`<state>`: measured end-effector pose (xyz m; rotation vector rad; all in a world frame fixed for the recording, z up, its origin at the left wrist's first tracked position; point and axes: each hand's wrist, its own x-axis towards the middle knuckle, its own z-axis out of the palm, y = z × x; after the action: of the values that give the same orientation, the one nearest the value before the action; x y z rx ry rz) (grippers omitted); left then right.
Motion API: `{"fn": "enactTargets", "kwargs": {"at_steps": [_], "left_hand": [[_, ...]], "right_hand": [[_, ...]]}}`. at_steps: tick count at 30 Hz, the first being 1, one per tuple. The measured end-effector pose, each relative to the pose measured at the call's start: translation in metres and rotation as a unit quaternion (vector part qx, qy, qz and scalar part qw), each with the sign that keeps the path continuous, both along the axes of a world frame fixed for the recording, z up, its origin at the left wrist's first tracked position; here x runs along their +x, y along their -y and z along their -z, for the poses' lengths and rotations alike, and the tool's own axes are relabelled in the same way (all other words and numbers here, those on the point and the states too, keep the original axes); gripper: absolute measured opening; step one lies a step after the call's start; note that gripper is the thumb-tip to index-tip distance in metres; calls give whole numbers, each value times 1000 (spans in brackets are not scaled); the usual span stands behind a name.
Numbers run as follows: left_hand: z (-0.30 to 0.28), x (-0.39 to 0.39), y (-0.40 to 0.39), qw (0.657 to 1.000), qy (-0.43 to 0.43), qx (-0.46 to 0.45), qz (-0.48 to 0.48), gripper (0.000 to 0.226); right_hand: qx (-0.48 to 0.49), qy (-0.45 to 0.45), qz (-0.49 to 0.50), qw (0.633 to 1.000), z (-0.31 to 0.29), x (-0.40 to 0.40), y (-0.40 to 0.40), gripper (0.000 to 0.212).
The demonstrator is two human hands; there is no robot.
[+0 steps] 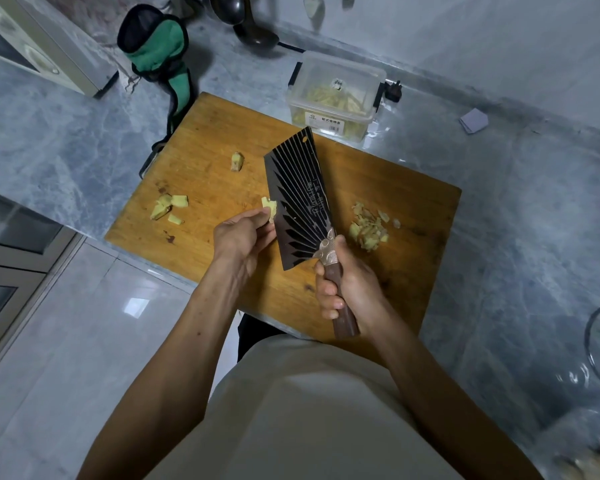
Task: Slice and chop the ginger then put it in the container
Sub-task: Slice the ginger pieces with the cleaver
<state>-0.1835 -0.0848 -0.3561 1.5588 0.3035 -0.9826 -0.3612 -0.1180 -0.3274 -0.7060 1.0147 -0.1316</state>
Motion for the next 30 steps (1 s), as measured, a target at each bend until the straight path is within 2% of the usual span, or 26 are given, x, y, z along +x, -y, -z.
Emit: {"fn": "enactTargets", "kwargs": {"at_steps": [8, 16, 19, 23, 26, 30], "left_hand": [[-4, 6, -3, 998, -19, -25, 60, 5], [8, -11, 4, 997, -62, -4, -37, 12], [12, -11, -1, 998, -56, -15, -11, 11], [16, -2, -8, 994, 64, 52, 78, 13], [24, 5, -15, 975, 149, 90, 141, 8], [36, 4, -22, 934, 253, 114, 224, 16]], "right_hand": [[69, 19, 21, 997, 2, 1, 9, 64], [14, 0, 30, 999, 1, 3, -5, 62], [-32, -15, 8, 999, -2, 3, -8, 61], [-115, -45, -53, 991, -2, 5, -13, 59], [-160, -79, -98, 979, 0, 9, -17, 58], [-176, -98, -122, 972, -2, 11, -20, 55]]}}
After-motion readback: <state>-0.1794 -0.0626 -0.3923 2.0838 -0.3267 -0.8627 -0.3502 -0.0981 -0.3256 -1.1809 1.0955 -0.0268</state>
